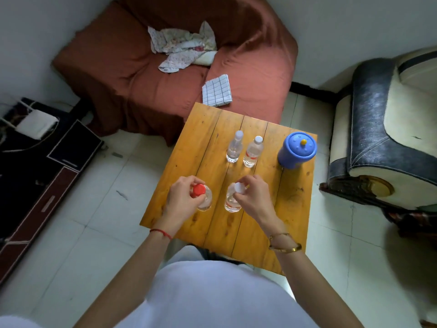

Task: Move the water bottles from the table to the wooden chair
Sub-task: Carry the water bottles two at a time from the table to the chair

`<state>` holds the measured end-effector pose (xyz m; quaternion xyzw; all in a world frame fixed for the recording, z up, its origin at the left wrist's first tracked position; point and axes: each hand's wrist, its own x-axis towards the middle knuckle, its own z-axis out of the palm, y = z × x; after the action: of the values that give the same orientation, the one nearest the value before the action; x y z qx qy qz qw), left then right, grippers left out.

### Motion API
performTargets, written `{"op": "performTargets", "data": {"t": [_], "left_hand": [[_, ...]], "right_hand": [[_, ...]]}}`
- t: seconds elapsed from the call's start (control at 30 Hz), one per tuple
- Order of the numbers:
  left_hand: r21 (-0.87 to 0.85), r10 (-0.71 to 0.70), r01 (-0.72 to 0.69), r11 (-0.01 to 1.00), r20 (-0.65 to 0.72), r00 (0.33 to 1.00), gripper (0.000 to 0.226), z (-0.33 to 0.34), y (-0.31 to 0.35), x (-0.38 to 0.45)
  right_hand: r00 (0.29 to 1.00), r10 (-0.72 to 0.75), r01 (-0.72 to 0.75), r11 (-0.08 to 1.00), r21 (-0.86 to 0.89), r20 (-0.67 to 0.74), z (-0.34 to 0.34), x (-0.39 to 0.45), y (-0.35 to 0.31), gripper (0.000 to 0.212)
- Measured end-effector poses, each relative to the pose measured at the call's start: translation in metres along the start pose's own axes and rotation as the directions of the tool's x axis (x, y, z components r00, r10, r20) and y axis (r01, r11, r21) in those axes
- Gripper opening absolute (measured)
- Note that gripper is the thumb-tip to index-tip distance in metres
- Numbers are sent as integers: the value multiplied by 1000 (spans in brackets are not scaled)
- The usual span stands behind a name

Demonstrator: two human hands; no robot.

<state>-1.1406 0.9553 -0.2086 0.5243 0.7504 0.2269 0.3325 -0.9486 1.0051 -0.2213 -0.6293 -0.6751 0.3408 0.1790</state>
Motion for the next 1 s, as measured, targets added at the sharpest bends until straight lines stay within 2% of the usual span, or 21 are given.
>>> {"op": "performTargets", "data": {"t": [0.23,0.47,0.6,0.73,1.0], "left_hand": [[-93,-86,71,993,-168,982,32,-31,-23,-68],[-191,-220,166,968,-315,923,35,-62,-58,-140],[-251,-302,208,945,-432,850,28,-82,-84,-186],[-308,-407,278,910,-533,741,28,-109,-128,-248],[-392,-538,368,843,-611,581,28,-159,-216,-376]], "right_hand": [[982,-165,167,986,-10,96,16,-37,-30,25],[920,-307,329,943,-53,243,45,-67,-82,31],[854,-395,435,899,-47,339,76,-86,-115,31],[754,-488,557,830,-34,440,125,-127,-163,31],[599,-553,656,754,41,579,234,-228,-243,27]]}}
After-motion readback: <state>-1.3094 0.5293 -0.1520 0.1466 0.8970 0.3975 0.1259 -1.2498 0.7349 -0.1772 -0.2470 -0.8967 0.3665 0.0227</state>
